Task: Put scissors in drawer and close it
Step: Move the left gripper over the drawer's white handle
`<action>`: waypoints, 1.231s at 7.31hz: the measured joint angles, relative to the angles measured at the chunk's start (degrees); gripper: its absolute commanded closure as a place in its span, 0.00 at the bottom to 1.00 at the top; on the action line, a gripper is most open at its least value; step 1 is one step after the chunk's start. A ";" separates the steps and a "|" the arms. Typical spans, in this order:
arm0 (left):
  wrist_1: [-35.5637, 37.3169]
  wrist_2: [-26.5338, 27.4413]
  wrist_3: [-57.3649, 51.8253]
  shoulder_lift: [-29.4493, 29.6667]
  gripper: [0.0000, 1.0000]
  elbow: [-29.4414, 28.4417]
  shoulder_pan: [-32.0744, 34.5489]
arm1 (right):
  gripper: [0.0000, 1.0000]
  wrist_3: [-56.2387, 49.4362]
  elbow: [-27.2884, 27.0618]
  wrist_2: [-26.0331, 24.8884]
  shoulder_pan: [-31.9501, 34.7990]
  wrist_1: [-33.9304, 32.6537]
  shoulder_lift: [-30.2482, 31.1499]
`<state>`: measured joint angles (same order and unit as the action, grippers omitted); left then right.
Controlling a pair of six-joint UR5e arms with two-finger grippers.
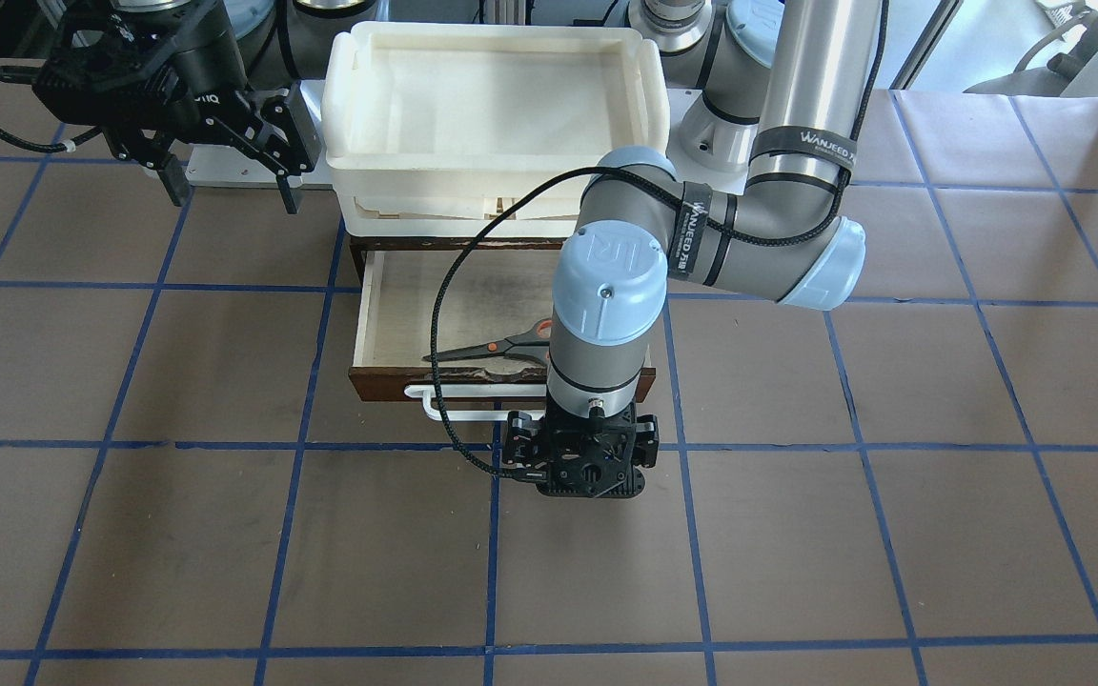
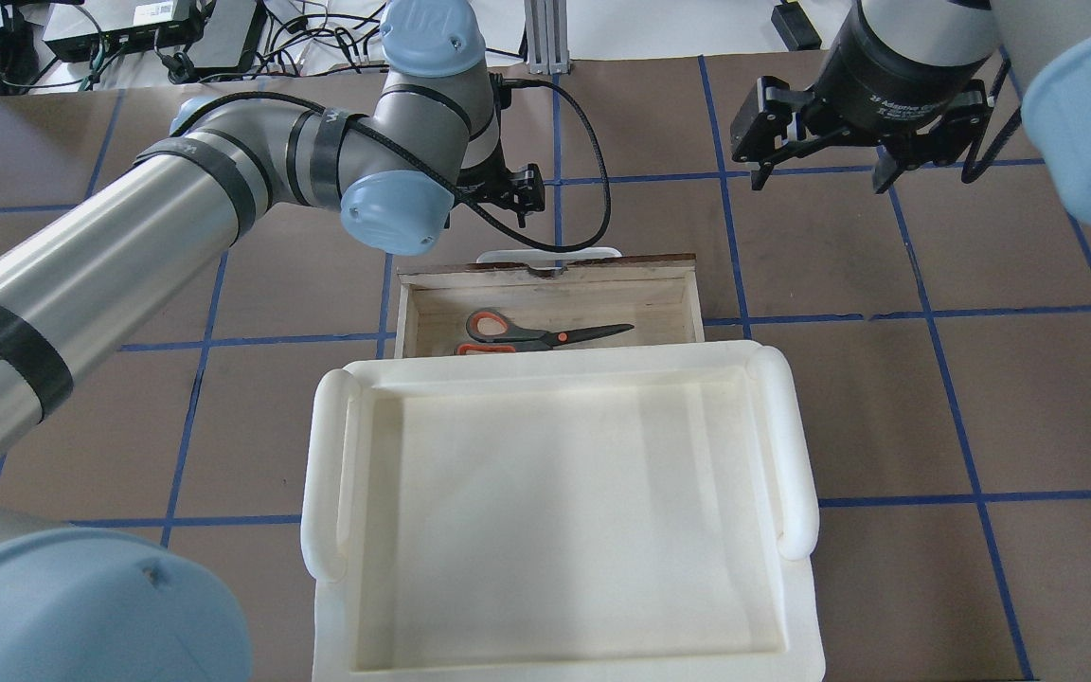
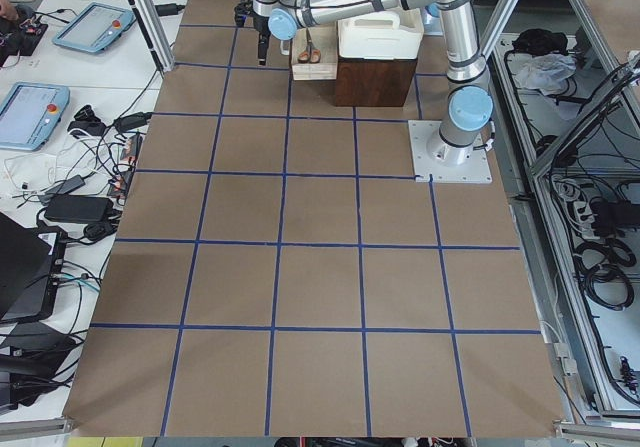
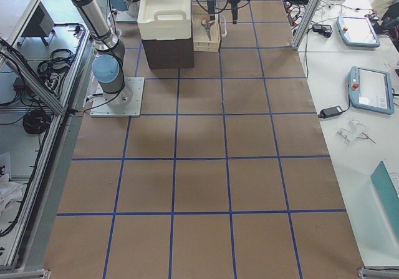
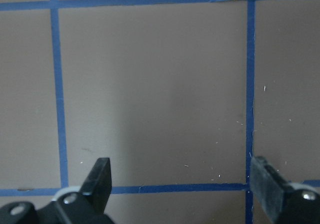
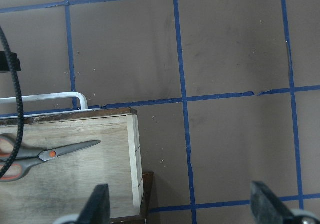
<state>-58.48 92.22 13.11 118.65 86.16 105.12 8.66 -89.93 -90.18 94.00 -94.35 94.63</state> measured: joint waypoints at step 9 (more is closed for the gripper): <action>-16.05 -2.24 6.69 1.25 0.00 -5.28 0.97 | 0.00 3.10 -0.26 -0.13 0.21 0.41 -0.22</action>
<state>-74.54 89.98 19.81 119.91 80.88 106.09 11.76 -90.20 -90.30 94.22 -93.94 94.41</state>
